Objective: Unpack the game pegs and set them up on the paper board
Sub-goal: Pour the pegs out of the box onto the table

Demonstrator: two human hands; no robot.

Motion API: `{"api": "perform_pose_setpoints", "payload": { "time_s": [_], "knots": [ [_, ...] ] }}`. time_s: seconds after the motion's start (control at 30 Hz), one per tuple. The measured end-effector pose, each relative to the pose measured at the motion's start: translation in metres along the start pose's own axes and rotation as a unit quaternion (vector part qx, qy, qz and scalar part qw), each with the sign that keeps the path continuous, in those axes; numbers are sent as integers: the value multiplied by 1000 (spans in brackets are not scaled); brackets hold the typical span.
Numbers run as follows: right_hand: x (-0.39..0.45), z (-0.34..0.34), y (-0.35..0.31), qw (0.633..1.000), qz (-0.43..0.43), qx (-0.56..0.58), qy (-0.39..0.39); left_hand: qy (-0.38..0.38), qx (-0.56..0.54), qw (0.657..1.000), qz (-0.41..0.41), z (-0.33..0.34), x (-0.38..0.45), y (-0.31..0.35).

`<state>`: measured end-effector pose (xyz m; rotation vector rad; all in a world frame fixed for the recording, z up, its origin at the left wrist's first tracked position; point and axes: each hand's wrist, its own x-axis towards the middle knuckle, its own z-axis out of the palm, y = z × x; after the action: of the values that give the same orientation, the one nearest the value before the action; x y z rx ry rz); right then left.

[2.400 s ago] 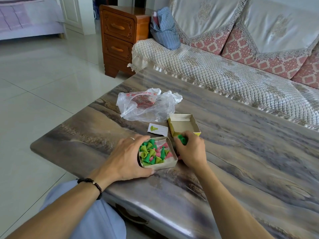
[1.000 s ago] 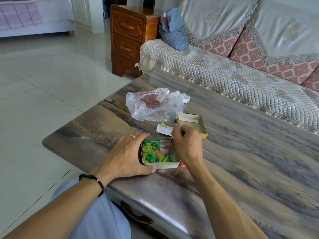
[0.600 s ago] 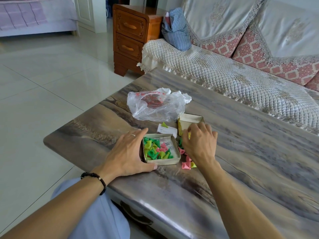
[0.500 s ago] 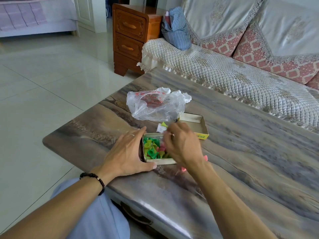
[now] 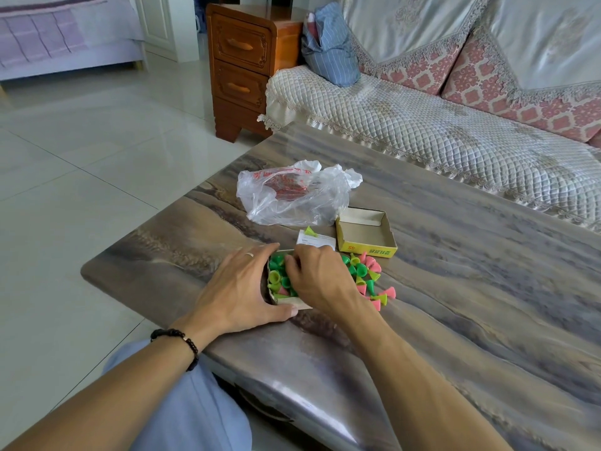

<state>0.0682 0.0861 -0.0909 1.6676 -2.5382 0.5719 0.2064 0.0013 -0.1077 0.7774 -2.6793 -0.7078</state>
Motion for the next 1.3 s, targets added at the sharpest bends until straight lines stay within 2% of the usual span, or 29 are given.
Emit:
{"api": "perform_pose_setpoints", "payload": {
  "time_s": [0.1, 0.23, 0.37, 0.6, 0.67, 0.73, 0.77, 0.83, 0.9, 0.97, 1.17, 1.3],
  "knots": [
    [1, -3, 0, 997, 37, 59, 32, 0, -1, 1000, -1, -1, 1, -1],
    [3, -25, 8, 970, 118, 165, 133, -12, 2, 1000, -4, -2, 1, -1],
    [0, -31, 34, 971, 116, 106, 178, -17, 2, 1000, -11, -1, 1, -3],
    [-4, -21, 64, 989, 92, -85, 82, -7, -23, 1000, -11, -1, 1, -3],
    [-2, -23, 56, 985, 72, -122, 102, -5, -31, 999, -18, 0, 2, -4],
    [-1, -23, 40, 985, 22, -100, 139, -3, -32, 999, -23, 1, 3, -5],
    [-1, -23, 30, 990, -19, -65, 123, 0, -30, 999, -24, 2, 3, -5],
    [-2, -20, 12, 997, -74, 2, 31, 6, -27, 999, -23, 2, 3, -5],
    [-3, -12, 1, 994, -97, -24, -34, 6, -30, 999, -20, 3, 3, -4],
    [-3, -4, -3, 992, -103, -63, -39, 9, -34, 999, -20, 4, 3, -5],
    [2, -4, -6, 996, -58, -14, -73, 3, -32, 999, -25, 2, 2, -3],
    [6, -7, -8, 996, -56, -27, -66, 2, -26, 999, -23, 1, 2, -2]
  ]
}}
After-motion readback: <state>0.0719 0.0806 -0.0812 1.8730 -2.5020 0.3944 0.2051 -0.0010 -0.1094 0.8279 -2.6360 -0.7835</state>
